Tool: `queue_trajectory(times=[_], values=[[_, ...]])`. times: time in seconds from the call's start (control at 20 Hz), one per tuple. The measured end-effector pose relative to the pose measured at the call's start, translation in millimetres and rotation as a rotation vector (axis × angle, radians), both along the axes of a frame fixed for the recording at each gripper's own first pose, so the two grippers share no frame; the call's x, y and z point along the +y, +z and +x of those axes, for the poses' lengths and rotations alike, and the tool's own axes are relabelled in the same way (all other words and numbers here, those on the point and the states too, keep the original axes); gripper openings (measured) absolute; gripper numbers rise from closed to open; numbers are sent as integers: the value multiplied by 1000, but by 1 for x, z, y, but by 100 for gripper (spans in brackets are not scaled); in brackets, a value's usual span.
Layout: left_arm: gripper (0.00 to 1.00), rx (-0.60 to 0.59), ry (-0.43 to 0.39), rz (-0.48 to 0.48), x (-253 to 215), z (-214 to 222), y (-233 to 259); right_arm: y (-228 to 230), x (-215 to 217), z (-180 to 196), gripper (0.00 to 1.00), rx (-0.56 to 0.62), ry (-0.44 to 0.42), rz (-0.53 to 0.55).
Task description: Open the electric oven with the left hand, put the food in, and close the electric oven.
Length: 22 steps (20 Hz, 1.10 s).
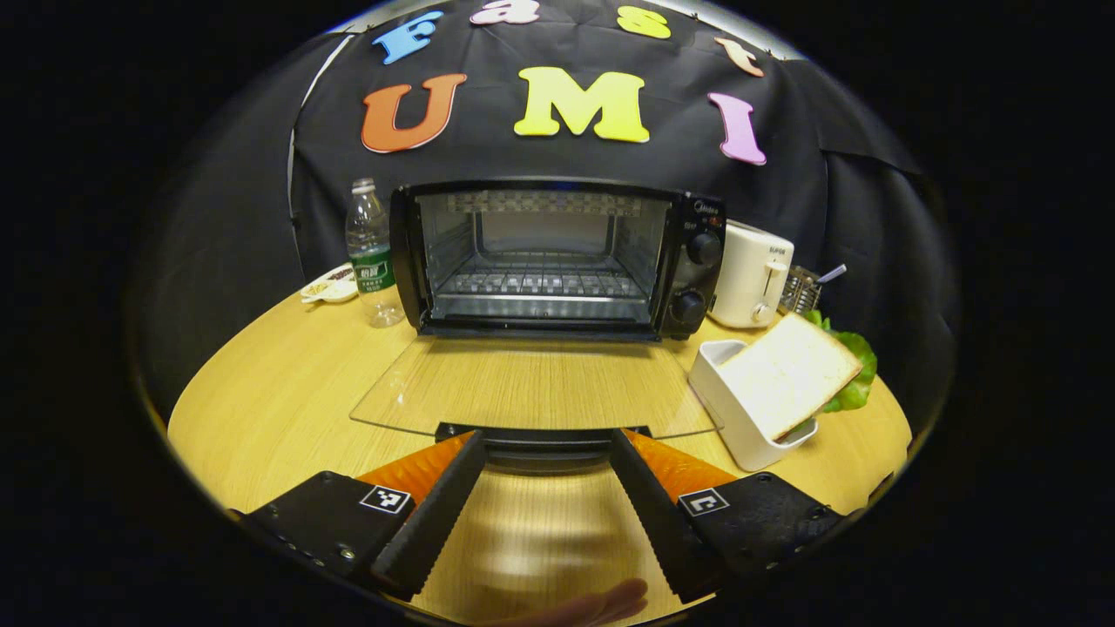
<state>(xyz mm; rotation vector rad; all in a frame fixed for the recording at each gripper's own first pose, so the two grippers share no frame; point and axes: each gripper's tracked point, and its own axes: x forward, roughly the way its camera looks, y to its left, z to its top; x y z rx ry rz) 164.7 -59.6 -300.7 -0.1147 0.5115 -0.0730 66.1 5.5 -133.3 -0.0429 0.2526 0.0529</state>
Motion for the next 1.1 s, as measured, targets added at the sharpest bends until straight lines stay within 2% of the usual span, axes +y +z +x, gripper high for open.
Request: queue_trajectory(times=[0.2, 0.25, 0.3, 0.35, 0.45, 0.5, 0.55, 0.6, 0.65, 0.7, 0.75, 0.8, 0.85, 0.9, 1.05, 1.1], values=[[96, -166, 13, 15, 20, -16, 71, -28, -2, 44, 91, 125, 10, -19], [95, -223, 15, 14, 24, -21, 94, -36, -3, 54, 100, 159, 13, -17], [95, -270, 17, 17, 29, -28, 113, -43, -2, 66, 91, 188, 21, -10], [95, -312, 25, 24, 36, -32, 130, -51, 0, 78, 100, 216, 38, -14], [95, -356, 69, 39, 54, -44, 154, -74, 1, 102, 100, 296, 57, -9], [95, -381, 84, 42, 62, -50, 167, -86, 3, 111, 92, 341, 71, 11], [95, -401, 102, 45, 70, -56, 177, -97, 8, 119, 100, 384, 95, 43], [100, -426, 115, 41, 76, -60, 186, -108, 12, 129, 100, 424, 115, 67], [95, -441, 122, 33, 80, -65, 195, -119, 15, 136, 91, 469, 136, 84], [95, -442, 122, 20, 81, -68, 198, -131, 18, 142, 100, 516, 158, 103], [94, -440, 128, 15, 82, -71, 201, -139, 21, 146, 91, 562, 189, 124], [94, -435, 137, 19, 85, -74, 204, -147, 26, 146, 100, 602, 222, 151], [94, -430, 146, 28, 88, -75, 206, -154, 30, 148, 100, 638, 255, 172], [94, -431, 155, 41, 89, -76, 210, -161, 31, 151, 89, 669, 275, 181], [94, -441, 182, 62, 90, -77, 217, -178, 36, 165, 88, 731, 329, 186], [94, -441, 186, 64, 89, -76, 217, -184, 36, 165, 99, 743, 344, 200]])
